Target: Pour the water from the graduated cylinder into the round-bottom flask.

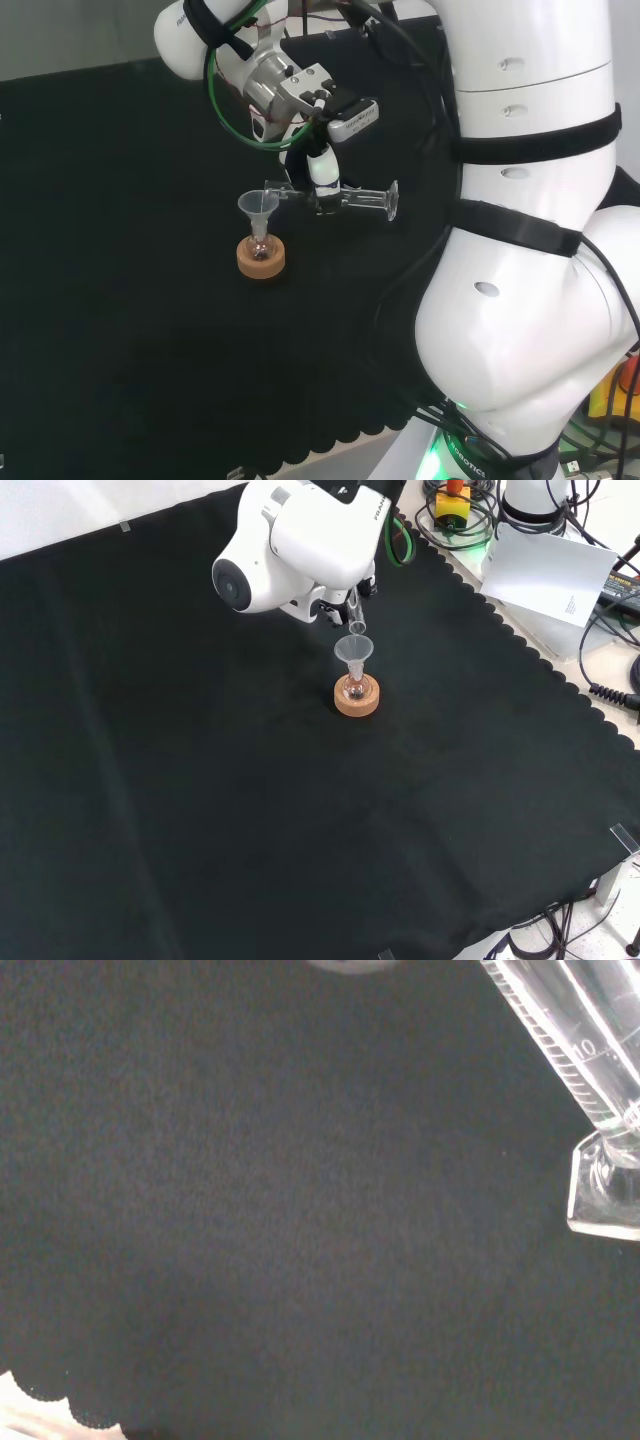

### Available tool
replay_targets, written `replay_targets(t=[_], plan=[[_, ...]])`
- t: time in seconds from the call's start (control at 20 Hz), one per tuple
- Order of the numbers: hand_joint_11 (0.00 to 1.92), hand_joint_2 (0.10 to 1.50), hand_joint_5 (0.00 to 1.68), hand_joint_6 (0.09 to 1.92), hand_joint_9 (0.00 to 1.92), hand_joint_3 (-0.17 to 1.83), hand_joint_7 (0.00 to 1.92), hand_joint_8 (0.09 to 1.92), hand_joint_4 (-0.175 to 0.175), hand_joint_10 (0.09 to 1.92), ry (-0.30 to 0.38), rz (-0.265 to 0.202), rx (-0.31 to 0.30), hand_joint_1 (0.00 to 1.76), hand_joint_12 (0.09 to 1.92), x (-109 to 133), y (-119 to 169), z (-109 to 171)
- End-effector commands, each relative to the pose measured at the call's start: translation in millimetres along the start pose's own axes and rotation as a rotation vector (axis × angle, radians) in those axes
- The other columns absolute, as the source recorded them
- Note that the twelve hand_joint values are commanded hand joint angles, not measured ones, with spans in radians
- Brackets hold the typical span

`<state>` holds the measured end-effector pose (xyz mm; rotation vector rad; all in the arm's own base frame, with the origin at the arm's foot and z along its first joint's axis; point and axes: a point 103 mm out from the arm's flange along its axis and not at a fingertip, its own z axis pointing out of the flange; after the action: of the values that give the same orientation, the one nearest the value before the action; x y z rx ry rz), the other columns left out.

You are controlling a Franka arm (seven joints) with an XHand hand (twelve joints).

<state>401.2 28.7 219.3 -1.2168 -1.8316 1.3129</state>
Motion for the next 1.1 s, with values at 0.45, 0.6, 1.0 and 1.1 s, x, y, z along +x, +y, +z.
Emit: replay_targets(t=[0.45, 0.6, 1.0, 1.1], plan=[[1.22, 1.09, 1.01, 0.95, 1.49, 0.0, 1.05, 0.93, -0.175, 0.09, -0.015, 0.047, 0.067, 1.27, 0.79, 4.2, -0.6, -5.0], [1.23, 1.09, 1.01, 0.95, 1.49, 0.0, 1.05, 0.93, -0.175, 0.09, -0.015, 0.059, 0.088, 1.27, 0.79, 4.7, 0.0, -6.1], [1.23, 1.09, 1.01, 0.94, 1.49, 0.0, 1.05, 0.93, -0.175, 0.09, -0.007, 0.079, 0.118, 1.27, 0.79, 3.6, -0.3, -8.8], [1.23, 1.09, 1.01, 0.94, 1.49, 0.0, 1.05, 0.93, -0.175, 0.09, -0.007, 0.082, 0.123, 1.27, 0.78, 3.6, -0.7, -8.9]])
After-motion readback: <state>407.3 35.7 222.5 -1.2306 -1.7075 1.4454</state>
